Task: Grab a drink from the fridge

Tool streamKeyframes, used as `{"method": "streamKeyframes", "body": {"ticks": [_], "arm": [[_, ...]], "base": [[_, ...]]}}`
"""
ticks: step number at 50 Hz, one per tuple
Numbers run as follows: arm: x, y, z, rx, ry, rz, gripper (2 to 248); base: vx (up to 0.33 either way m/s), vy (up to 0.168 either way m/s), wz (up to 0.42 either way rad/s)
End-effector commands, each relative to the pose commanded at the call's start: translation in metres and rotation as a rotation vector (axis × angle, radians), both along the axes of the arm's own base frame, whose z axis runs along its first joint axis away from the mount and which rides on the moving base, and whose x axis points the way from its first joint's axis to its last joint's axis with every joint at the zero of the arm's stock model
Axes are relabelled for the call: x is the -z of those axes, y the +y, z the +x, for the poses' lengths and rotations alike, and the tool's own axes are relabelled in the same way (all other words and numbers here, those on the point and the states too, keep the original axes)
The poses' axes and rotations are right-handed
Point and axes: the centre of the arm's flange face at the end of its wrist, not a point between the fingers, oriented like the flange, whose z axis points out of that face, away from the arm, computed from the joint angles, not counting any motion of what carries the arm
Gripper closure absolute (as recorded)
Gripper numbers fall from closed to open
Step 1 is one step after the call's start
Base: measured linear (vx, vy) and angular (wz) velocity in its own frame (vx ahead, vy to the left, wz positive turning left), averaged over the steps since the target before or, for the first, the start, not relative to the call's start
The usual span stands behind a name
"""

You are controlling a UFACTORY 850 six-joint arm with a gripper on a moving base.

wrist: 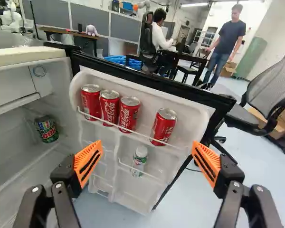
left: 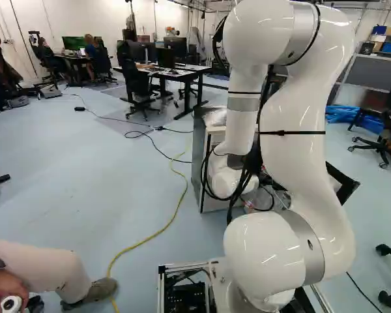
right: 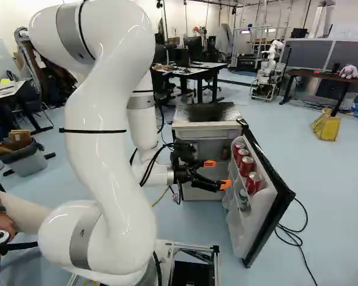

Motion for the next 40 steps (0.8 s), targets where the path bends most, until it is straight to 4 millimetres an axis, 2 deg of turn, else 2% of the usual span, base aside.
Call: {"method": "streamKeyframes", "body": {"ticks": [19,40], "arm": [[0.005,-0.003,0.016,0.093,-0.016,0.040,3],[0.011,-0.020,0.034,0.214,-0.047,0.089,3]], "base": [[0.000,0.000,0.000],[0.000,0.000,0.000]]}}
